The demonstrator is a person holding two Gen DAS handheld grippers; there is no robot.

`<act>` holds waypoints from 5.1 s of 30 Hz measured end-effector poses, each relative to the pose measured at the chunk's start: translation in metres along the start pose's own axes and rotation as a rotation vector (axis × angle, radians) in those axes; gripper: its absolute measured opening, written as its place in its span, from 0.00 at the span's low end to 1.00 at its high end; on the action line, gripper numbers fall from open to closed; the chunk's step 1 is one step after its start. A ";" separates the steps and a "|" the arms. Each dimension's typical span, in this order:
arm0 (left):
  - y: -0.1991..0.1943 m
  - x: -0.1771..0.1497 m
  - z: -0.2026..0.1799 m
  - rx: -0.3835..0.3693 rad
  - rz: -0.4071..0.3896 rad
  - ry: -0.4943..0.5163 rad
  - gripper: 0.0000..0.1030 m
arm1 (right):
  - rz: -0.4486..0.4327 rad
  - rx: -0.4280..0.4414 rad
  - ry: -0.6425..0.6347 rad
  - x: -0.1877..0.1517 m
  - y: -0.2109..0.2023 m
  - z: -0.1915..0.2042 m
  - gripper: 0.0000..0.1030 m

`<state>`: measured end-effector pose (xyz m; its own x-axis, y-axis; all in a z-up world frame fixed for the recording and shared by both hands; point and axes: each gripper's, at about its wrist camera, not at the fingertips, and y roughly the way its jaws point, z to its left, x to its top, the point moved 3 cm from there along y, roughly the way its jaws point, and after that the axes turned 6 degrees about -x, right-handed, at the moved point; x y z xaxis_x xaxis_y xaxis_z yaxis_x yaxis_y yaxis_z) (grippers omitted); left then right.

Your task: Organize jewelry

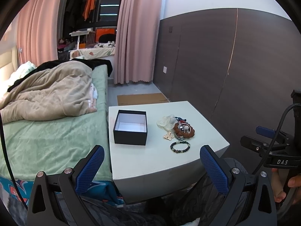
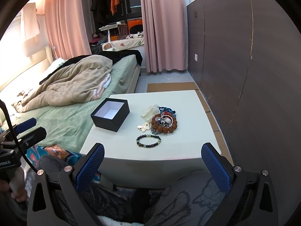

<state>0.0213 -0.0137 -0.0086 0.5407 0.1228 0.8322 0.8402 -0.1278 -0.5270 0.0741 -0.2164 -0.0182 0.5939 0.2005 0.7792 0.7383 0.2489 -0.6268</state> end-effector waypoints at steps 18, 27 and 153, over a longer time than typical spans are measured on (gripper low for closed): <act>0.000 0.000 0.002 0.001 -0.003 -0.001 0.98 | -0.007 -0.002 -0.004 0.000 0.000 0.001 1.00; 0.000 0.000 0.003 0.000 -0.001 -0.002 0.98 | -0.008 -0.004 -0.004 0.001 -0.001 0.002 1.00; 0.197 0.062 0.068 -0.055 0.258 -0.200 0.00 | 0.505 0.236 -0.567 0.043 0.299 -0.001 0.22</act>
<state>0.2236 0.0353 -0.0722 0.7377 0.2698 0.6189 0.6736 -0.2321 -0.7017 0.3205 -0.1341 -0.1716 0.5389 0.7785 0.3219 0.2982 0.1811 -0.9372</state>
